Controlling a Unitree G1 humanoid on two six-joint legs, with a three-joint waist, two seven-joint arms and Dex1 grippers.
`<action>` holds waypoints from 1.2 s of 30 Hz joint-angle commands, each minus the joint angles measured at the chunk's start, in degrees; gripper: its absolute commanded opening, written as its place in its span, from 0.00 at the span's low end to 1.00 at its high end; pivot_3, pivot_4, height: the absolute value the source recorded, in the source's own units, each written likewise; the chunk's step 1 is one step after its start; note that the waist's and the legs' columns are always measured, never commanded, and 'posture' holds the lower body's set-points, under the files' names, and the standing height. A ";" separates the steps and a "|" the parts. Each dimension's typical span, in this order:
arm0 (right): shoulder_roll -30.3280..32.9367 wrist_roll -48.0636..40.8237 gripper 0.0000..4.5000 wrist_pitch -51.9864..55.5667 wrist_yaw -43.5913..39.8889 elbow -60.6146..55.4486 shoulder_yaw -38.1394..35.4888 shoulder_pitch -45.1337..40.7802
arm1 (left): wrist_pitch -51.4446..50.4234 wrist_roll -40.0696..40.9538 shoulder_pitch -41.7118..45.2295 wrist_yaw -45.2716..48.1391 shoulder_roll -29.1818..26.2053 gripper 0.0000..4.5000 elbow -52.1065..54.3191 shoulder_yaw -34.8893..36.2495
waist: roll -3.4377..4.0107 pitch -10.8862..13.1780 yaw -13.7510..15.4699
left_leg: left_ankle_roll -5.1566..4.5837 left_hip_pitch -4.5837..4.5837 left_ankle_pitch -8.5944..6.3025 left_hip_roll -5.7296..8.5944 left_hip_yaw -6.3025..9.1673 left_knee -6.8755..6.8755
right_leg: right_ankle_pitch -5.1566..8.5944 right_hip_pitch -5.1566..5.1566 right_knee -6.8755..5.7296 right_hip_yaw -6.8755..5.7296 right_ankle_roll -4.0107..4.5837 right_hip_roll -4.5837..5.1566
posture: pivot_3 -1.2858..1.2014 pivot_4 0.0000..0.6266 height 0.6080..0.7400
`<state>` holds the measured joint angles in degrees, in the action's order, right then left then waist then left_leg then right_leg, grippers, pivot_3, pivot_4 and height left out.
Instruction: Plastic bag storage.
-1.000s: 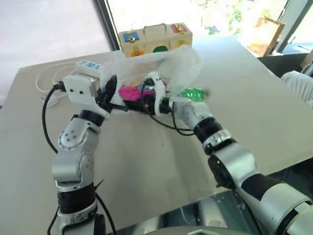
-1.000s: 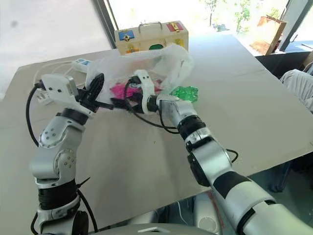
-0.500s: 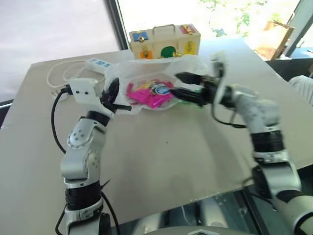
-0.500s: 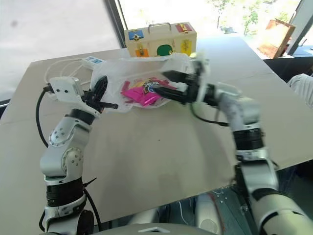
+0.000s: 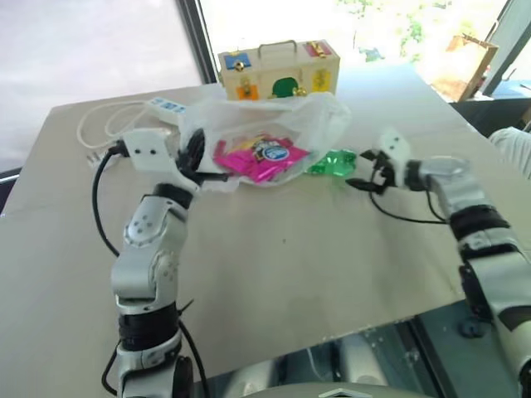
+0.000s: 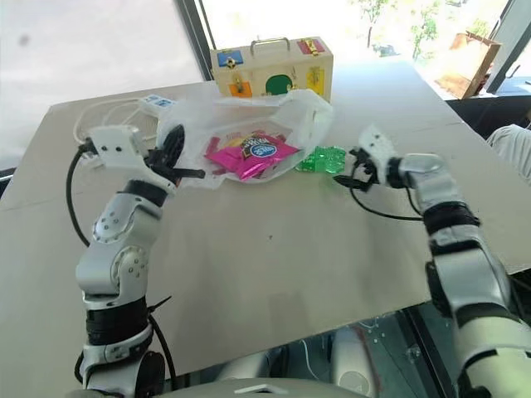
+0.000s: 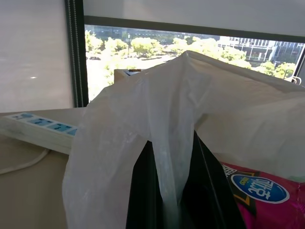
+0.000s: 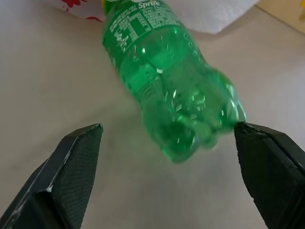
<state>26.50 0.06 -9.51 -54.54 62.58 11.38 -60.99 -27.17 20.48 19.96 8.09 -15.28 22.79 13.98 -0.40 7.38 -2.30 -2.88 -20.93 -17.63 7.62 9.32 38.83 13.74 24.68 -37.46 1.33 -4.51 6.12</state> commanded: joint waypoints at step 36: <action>-5.45 34.41 0.58 -8.76 -0.70 16.05 18.35 -11.96 | 3.10 -3.13 -6.85 -4.61 1.95 0.00 5.81 -1.11 | -0.08 -0.21 0.93 | 0.02 0.54 0.00 0.07 0.22 -0.06 | 0.01 -0.47 -0.07 -0.16 0.01 -0.21 | 0.52 0.24 1.00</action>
<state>20.04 31.79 -18.13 -48.98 75.80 26.99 -75.64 -25.28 17.66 13.04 3.51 -13.21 26.82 13.09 -0.48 7.17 -1.38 -2.86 -20.39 -17.63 7.70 9.62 38.77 13.75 24.19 -37.48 1.11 -4.50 5.91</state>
